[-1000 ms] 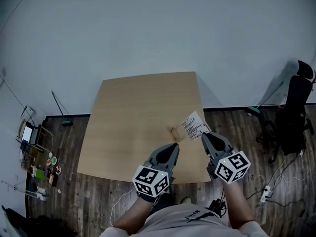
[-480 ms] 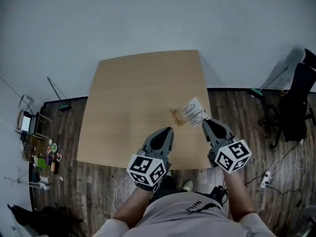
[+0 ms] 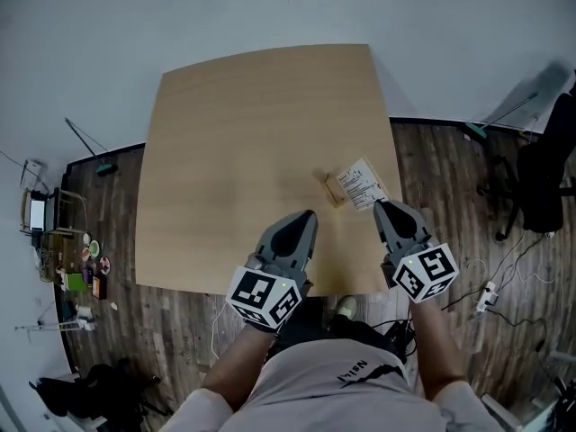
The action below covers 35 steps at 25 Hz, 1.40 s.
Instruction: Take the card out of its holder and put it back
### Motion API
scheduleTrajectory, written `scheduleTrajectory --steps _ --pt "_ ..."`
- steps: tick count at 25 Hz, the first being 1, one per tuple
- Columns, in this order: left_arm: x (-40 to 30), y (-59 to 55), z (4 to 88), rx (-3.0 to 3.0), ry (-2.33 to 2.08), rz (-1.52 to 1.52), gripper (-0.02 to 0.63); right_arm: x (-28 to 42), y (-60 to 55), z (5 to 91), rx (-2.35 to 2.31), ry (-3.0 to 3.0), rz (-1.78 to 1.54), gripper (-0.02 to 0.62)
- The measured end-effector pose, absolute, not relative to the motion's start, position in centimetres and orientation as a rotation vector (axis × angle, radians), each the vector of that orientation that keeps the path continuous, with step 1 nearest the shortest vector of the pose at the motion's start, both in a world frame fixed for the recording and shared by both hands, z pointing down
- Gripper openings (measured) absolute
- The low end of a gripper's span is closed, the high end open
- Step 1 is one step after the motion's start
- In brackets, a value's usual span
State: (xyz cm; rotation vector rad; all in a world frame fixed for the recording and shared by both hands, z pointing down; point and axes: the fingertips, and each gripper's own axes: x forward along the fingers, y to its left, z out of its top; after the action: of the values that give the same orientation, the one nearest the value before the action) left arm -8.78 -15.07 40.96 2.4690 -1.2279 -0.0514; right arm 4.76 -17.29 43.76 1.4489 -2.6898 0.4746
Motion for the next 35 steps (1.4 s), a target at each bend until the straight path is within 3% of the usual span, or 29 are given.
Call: scheduleTrajectory --steps 19,35 --pt "-11.0 -21.3 50.5 2.435 -1.116 0.131 0.012 3.1 -22.8 57.7 1.469 -2.544 0.513 0.025" --pt "-11.7 -22.7 53.0 2.420 -1.107 0.166 0.012 2.6 -23.7 61.3 1.468 -2.519 0.548 0.025"
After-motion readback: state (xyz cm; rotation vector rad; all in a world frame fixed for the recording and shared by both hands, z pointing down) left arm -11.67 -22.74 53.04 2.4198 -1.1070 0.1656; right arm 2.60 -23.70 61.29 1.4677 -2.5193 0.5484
